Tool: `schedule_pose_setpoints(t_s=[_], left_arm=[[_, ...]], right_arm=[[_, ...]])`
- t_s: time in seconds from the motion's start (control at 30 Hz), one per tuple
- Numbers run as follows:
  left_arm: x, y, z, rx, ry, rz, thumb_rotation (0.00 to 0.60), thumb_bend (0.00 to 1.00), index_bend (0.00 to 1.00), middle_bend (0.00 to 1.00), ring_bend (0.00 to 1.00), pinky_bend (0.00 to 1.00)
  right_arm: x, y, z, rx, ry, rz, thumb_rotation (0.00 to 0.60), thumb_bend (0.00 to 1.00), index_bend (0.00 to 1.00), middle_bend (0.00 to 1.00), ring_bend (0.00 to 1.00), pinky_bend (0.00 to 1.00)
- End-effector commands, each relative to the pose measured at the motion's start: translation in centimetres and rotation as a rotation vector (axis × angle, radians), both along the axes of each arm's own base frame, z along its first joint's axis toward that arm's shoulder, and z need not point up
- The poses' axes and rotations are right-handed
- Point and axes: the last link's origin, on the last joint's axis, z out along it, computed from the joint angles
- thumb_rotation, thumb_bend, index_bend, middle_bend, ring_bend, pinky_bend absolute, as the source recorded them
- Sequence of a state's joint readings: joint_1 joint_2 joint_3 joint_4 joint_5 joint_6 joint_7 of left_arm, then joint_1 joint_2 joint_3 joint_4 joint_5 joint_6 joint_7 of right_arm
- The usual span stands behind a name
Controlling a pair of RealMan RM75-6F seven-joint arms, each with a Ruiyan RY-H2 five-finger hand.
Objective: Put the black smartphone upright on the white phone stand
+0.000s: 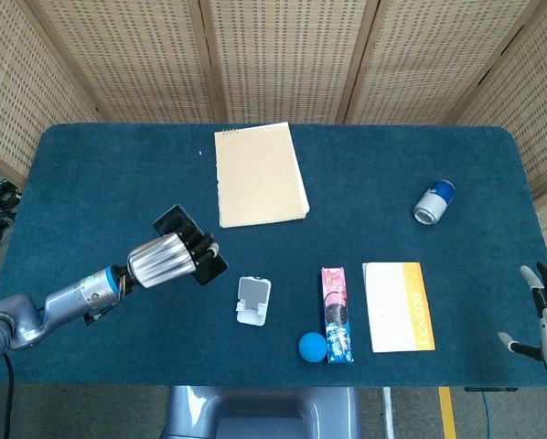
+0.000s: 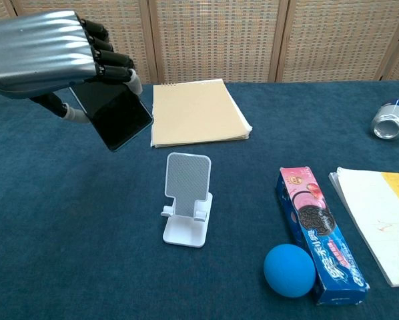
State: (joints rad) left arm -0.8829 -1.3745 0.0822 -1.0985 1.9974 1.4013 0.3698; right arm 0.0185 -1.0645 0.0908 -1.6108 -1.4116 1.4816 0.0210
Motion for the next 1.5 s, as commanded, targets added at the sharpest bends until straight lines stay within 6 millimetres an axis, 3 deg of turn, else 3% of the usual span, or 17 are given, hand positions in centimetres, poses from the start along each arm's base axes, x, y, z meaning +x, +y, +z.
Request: schedule_pose_setpoints(t_s=[0.03,0.33,0.6,0.73,1.0,1.5], left_arm=[[3.9,-2.1,0.2,0.099,0.099,-0.281,0.600,0.00,0.62,0.57,0.55,0.44],[7.0,-2.7,-3.0,0.164,0.259,-0.446,0.600,0.00,0.59,0.55,0.54,0.35],[6.9,-3.3,-5.1,0.183,0.339,-0.517,0.600,0.00,0.59,0.55,0.54,0.35],[6.5,-3.6,-6.4,0.189,0.390,-0.538,0.600,0.00,0.58,0.55,0.54,0.29],[5.8,-3.4,-7.7,0.200,0.441,-0.541,0.600,0.00,0.57,0.55,0.54,0.25],[6.3,-3.5,-9.6,0.197,0.465,-0.587,0.600,0.00,0.57,0.54,0.54,0.23]], right_arm=[[0.0,0.0,0.0,0.001,-0.001,0.000,0.600,0.00,0.04,0.00,0.00,0.00],[-0.2,0.1,0.5,-0.008,-0.019,-0.004,0.600,0.00,0.04,0.00,0.00,0.00],[-0.5,0.2,0.8,-0.011,-0.035,-0.006,0.600,0.00,0.04,0.00,0.00,0.00],[-0.6,0.2,1.0,-0.010,-0.044,-0.010,0.600,0.00,0.04,0.00,0.00,0.00],[-0.8,0.1,1.2,-0.007,-0.056,-0.008,0.600,0.00,0.04,0.00,0.00,0.00],[-1.0,0.0,1.3,-0.007,-0.062,-0.016,0.600,0.00,0.04,0.00,0.00,0.00]])
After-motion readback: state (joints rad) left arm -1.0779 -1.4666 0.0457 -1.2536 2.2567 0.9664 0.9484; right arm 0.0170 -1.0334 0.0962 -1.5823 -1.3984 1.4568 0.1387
